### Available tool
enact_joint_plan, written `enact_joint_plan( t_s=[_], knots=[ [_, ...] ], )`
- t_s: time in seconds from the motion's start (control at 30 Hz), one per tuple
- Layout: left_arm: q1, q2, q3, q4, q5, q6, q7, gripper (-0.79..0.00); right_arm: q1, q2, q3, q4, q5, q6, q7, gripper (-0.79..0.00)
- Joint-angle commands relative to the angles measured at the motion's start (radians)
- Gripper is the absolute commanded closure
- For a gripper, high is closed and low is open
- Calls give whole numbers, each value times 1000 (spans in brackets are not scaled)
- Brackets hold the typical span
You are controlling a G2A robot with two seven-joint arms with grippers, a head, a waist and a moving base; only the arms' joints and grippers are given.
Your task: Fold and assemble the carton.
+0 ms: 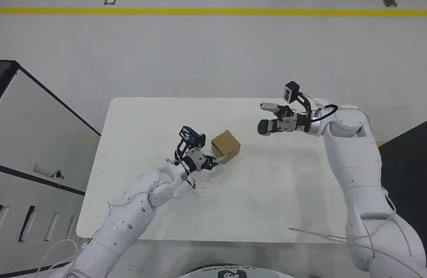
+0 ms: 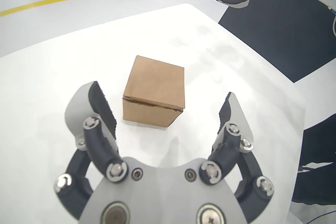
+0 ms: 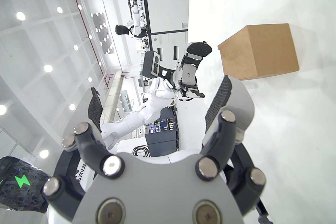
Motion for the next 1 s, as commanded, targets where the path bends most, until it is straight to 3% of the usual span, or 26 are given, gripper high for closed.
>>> enact_joint_plan(
  t_s=[0.0, 0.17, 0.97],
  knots=[
    [-5, 1, 9, 15, 107, -18, 54, -785, 0, 0, 0, 0, 0, 0, 0, -785],
    [-32, -4, 43, 86, 227, -29, 154, -785, 0, 0, 0, 0, 0, 0, 0, -785],
    [-62, -19, 74, 157, 301, 27, 192, -785, 0, 0, 0, 0, 0, 0, 0, -785]
  ],
)
